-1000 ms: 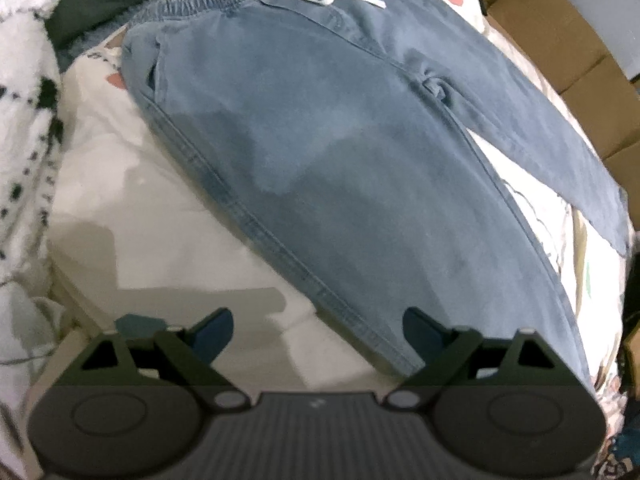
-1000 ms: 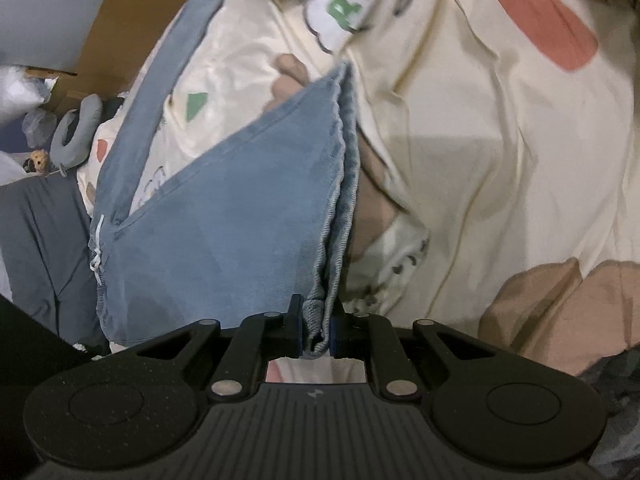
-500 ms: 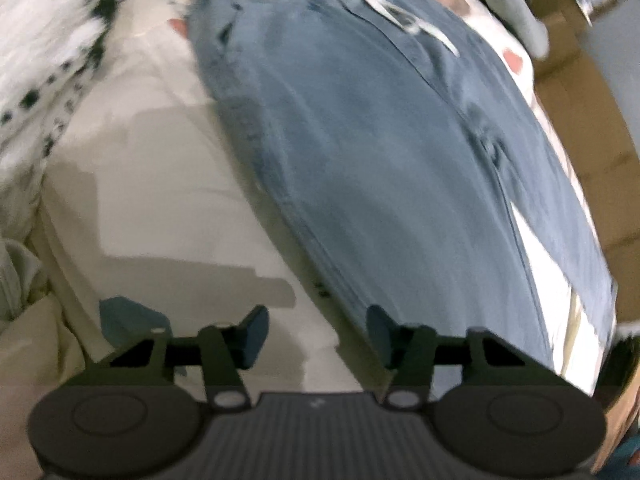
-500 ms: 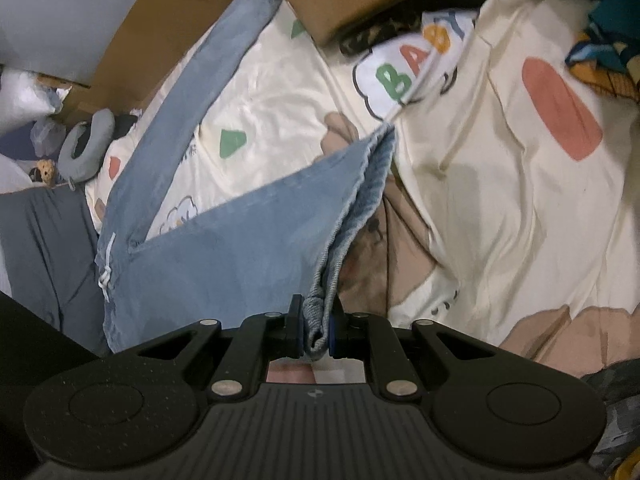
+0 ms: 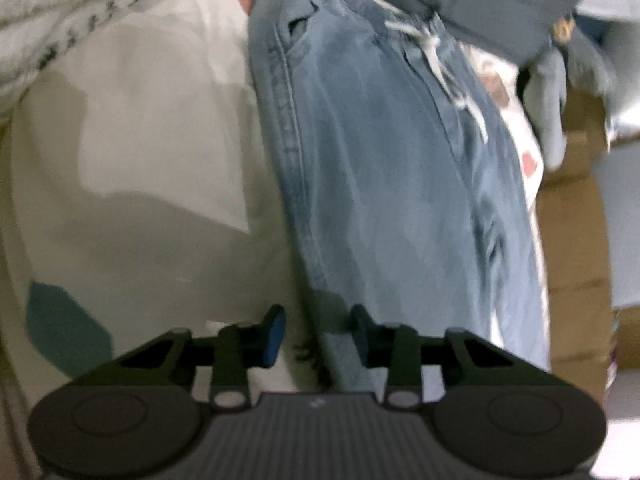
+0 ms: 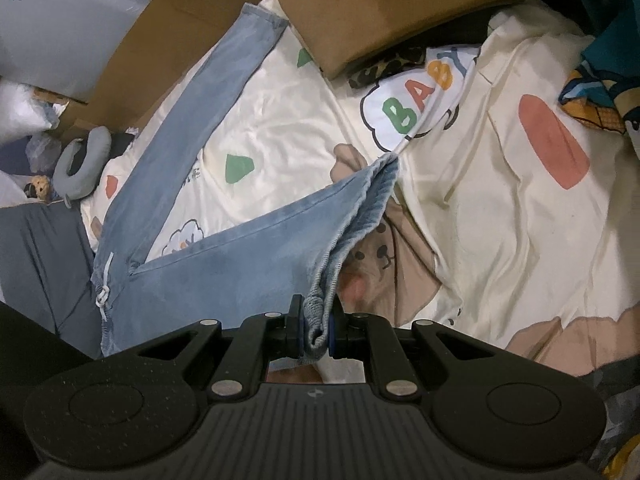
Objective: Fold clothes
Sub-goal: 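Hold the leg hem with the right gripper while the left gripper grasps the waistband, then lift the leg hem with the right gripper toward the waistband while the left gripper holds it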
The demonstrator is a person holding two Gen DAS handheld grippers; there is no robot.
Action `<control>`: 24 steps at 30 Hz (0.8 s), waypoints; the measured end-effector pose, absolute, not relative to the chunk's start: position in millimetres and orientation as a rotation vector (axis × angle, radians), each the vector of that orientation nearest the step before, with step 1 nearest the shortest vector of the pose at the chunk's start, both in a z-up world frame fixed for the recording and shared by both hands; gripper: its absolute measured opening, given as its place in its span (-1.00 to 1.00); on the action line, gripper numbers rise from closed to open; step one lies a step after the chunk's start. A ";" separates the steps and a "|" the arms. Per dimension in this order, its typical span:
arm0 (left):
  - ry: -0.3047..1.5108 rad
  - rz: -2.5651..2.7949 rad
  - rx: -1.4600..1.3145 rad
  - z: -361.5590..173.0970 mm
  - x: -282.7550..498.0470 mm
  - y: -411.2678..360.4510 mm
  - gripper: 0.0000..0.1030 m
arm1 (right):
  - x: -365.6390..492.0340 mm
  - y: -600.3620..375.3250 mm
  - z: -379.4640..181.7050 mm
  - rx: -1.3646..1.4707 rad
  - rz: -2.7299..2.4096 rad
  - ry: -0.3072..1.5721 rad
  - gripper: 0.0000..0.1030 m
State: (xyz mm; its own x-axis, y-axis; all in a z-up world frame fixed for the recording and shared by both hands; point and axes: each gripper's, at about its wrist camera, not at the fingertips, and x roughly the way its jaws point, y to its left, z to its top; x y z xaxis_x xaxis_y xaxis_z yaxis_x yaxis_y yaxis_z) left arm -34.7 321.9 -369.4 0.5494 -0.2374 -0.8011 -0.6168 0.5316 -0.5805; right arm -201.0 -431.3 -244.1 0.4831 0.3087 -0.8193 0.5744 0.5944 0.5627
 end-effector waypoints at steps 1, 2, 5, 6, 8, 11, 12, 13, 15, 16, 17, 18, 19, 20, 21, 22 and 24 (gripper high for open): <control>0.986 0.289 -1.043 -371.2 -33.5 324.3 -0.31 | -201.3 -430.5 -243.6 0.968 -0.204 1.099 -0.83; 0.976 0.298 -1.060 -373.4 -32.1 326.8 -0.39 | -201.6 -429.9 -243.4 0.968 -0.209 1.099 -0.83; 0.950 0.326 -1.097 -378.3 -27.2 337.0 -0.62 | -200.8 -428.5 -240.9 0.967 -0.224 1.098 -0.83; 0.933 0.338 -1.109 -379.9 -23.6 340.8 -0.70 | -200.0 -428.3 -239.6 0.964 -0.226 1.097 -0.83; 0.900 0.359 -1.125 -380.7 -18.6 348.8 -0.76 | -198.3 -427.7 -236.7 0.956 -0.230 1.094 -0.83; 0.871 0.384 -1.145 -381.3 -12.7 361.3 -0.76 | -196.5 -427.1 -233.5 0.947 -0.233 1.089 -0.83; 0.868 0.388 -1.151 -381.4 -10.5 365.2 -0.76 | -196.3 -426.9 -232.9 0.945 -0.235 1.086 -0.83; 0.866 0.391 -1.154 -381.3 -7.9 368.9 -0.76 | -196.4 -426.7 -232.6 0.945 -0.238 1.084 -0.83; 0.875 0.391 -1.159 -381.0 -1.3 375.7 -0.76 | -196.3 -426.5 -231.9 0.943 -0.244 1.082 -0.83; 0.888 0.388 -1.165 -381.2 2.6 379.1 -0.76 | -196.1 -426.1 -231.0 0.940 -0.246 1.079 -0.83; 0.899 0.382 -1.168 -380.7 6.1 382.2 -0.81 | -195.9 -425.9 -229.9 0.939 -0.249 1.075 -0.83; 0.909 0.373 -1.159 -378.3 9.7 384.7 -0.85 | -195.6 -426.0 -228.6 0.942 -0.253 1.069 -0.83; 0.918 0.364 -1.141 -374.9 13.5 386.5 -0.88 | -194.9 -426.6 -227.1 0.949 -0.255 1.060 -0.83; 0.928 0.354 -1.121 -370.6 17.6 387.4 -0.90 | -193.4 -427.2 -224.6 0.950 -0.254 1.052 -0.83; 0.937 0.342 -1.099 -365.3 22.1 386.8 -0.91 | -191.8 -427.5 -222.4 0.947 -0.253 1.045 -0.83; 0.938 0.329 -1.087 -359.8 26.4 385.7 -0.91 | -190.0 -428.3 -219.9 0.945 -0.252 1.037 -0.83; 0.929 0.304 -1.075 -347.3 34.2 383.5 -0.91 | -185.5 -432.1 -212.8 0.950 -0.253 1.013 -0.83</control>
State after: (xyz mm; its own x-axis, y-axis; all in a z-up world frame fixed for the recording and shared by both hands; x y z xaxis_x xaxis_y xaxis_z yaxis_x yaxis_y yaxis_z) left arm 34.2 383.5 -347.3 0.6003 -0.2101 -0.7716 -0.6252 0.4784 -0.6167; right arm -185.5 -432.1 -212.8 0.5393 0.2296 -0.8102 0.5832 0.5922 0.5561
